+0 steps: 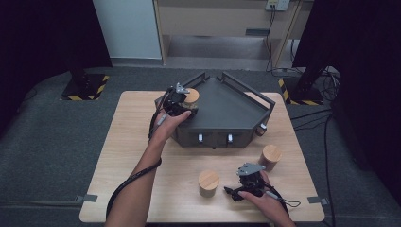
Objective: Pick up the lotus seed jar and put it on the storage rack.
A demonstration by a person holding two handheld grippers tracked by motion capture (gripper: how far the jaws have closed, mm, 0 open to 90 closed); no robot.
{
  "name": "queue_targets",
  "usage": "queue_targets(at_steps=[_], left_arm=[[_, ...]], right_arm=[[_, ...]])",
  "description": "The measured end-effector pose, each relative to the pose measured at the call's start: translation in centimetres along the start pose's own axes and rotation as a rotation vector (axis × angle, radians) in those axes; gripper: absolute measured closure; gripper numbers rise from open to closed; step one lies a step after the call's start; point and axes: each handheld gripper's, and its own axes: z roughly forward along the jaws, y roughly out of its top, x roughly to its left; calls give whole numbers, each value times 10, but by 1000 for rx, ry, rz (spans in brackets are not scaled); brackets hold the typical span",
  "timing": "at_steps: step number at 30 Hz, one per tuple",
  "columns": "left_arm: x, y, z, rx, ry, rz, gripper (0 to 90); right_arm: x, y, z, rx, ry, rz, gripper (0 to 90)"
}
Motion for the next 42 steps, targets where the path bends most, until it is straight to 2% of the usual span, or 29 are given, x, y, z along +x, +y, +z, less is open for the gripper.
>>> queue_targets(at_steps=[15,23,42], left_arm=[[1,0,5,11,-6,-2,244],[10,-3,6,3,-31,-33,244],[6,-6,6,-5,-20,-29,241]], right_arm=[[0,0,0,0,0,-1,30],[0,0,0,0,0,0,30],[0,0,0,-1,-1,0,30]])
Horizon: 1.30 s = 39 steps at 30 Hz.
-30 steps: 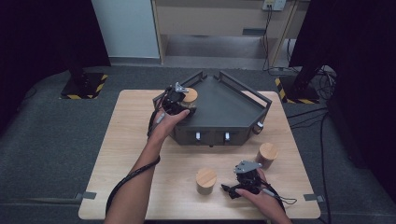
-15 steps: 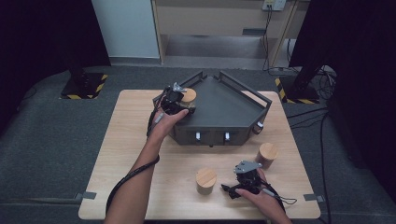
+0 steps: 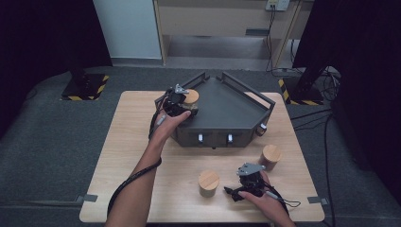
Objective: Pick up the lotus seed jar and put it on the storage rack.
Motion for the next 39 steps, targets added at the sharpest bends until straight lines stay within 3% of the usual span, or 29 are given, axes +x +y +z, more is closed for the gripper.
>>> queue_targets(at_steps=[7,12,18,26,39], left_arm=[[-2,-1,-3,-7,0,-5,111],[-4,-3,-11,-22,1,5,72],[-8,-7,-20,-33,17,7,62],[-13,-13,-31,-62,33,-19,52],[-20,-22,-45,-75,47,-9,52]], right_arm=[[0,0,0,1,0,0,30],[0,0,0,1,0,0,30],[0,0,0,1,0,0,30],[0,0,0,1,0,0,30],[0,0,0,0,0,0,31]])
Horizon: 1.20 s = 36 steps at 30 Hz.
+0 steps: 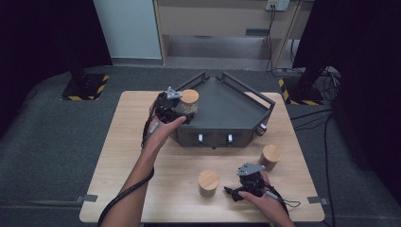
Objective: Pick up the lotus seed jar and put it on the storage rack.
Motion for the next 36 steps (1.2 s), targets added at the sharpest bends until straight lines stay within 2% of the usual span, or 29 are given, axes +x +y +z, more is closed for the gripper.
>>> queue_targets(at_steps=[36], left_arm=[[-1,-34,-51,-15,10,-6,44]], right_arm=[[0,0,0,0,0,0,30]])
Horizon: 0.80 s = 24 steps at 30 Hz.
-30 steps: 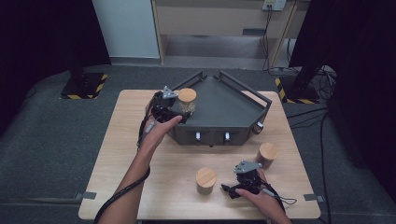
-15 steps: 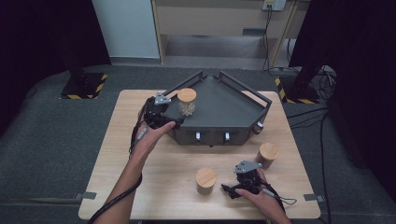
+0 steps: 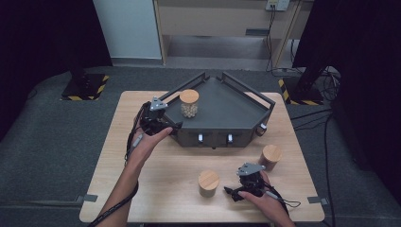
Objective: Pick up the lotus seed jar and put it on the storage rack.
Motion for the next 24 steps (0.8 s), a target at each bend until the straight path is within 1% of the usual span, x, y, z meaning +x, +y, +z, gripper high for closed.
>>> queue_targets(at_steps=[3,5,8,10,14,17,24], left_arm=[[1,-4,-3,-5,-12,-16,43],[-1,-6,-7,-4,-7,-8,42],[-2,-9,-11,-3,-7,-6,41],[-1,-14,-13,-2,-14,-4,41],[-1,-22,-17,5,-6,-2,41],[-2,-30,-20,20,6,1,41],[0,-50,-24,35,21,-27,41]], right_arm=[[0,0,0,0,0,0,30],[0,0,0,0,0,-1,30],[0,0,0,0,0,-1,30],[0,0,0,0,0,-1,30],[0,0,0,0,0,-1,30],[0,0,0,0,0,-1,30],[0,0,0,0,0,0,30]])
